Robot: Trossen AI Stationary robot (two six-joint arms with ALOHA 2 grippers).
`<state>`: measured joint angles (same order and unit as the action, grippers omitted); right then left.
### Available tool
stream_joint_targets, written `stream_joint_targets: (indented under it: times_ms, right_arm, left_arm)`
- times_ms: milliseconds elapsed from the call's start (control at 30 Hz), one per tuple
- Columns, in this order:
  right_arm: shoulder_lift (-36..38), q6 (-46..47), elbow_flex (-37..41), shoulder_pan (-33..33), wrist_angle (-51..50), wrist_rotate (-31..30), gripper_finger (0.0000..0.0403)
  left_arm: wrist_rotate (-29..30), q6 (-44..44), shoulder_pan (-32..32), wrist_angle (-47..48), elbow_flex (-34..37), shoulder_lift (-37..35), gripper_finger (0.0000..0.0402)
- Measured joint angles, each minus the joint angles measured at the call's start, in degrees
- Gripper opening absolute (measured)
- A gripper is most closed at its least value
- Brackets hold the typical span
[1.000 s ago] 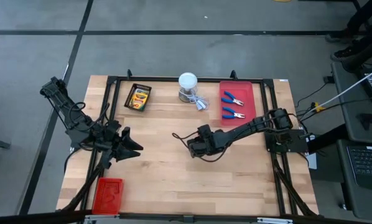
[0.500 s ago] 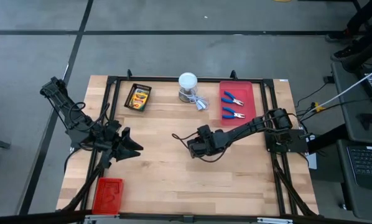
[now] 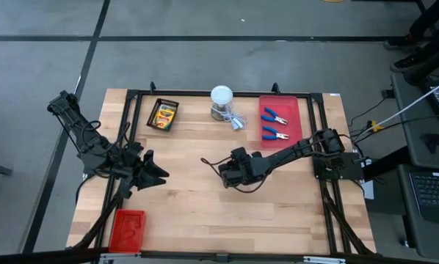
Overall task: Pick & Place School Supplies
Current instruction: Put the red eraser into the red bin
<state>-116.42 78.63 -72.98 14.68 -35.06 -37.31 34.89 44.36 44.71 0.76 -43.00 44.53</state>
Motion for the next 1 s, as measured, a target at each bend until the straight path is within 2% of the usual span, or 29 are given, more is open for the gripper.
stream_joint_targets:
  times_ms: [367,867,1000]
  right_arm:
    - [0.1,-2.7,-0.1,-2.1,-0.1,-0.6,0.0160]
    - [0.2,-4.0,1.1,-2.6,1.0,2.6,0.0160]
    - [0.3,-3.6,2.7,-2.6,4.1,3.5,0.0160]
  left_arm:
    - [-0.3,0.7,0.0,0.3,0.0,0.0,0.0148]
    - [-0.4,1.5,0.0,0.3,0.0,0.0,0.0148]
    - [-0.4,1.5,0.0,0.3,0.0,0.0,0.0148]
